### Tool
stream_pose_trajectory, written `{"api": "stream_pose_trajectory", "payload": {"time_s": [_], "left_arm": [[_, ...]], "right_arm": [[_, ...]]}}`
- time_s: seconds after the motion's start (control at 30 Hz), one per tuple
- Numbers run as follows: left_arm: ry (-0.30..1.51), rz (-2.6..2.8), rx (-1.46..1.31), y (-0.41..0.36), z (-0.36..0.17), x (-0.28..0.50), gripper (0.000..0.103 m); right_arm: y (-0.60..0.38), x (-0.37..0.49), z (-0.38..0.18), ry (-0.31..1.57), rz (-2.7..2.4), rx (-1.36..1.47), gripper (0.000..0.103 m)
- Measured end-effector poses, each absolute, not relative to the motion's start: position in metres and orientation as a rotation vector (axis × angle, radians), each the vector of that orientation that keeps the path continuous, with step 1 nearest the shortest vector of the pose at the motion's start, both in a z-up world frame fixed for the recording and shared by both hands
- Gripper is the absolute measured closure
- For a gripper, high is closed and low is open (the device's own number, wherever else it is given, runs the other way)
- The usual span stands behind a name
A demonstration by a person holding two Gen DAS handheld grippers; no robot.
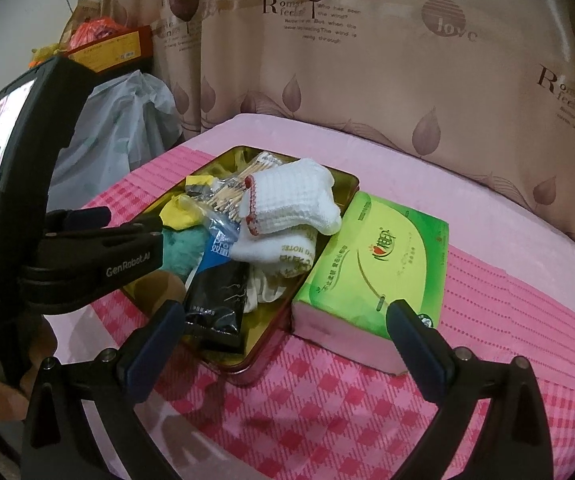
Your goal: Organize soft objects
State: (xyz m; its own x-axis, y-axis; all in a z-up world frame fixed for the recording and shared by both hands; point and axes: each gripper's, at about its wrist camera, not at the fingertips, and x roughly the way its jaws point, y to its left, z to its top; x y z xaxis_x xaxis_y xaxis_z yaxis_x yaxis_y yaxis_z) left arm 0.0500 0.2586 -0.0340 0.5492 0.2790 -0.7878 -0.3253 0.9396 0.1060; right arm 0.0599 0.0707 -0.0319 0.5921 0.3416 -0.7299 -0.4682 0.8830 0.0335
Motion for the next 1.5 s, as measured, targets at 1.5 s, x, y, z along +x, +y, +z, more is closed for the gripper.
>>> {"api": "stream_pose_trajectory", "payload": {"time_s": [1.5], "left_arm": [[0.925, 0.355, -0.053, 0.2588, -0.0352, 0.0507, 0.048]], "right_arm": [[0.0736, 0.0601, -0.0346, 0.836, 0.484, -0.173, 0.003]]}}
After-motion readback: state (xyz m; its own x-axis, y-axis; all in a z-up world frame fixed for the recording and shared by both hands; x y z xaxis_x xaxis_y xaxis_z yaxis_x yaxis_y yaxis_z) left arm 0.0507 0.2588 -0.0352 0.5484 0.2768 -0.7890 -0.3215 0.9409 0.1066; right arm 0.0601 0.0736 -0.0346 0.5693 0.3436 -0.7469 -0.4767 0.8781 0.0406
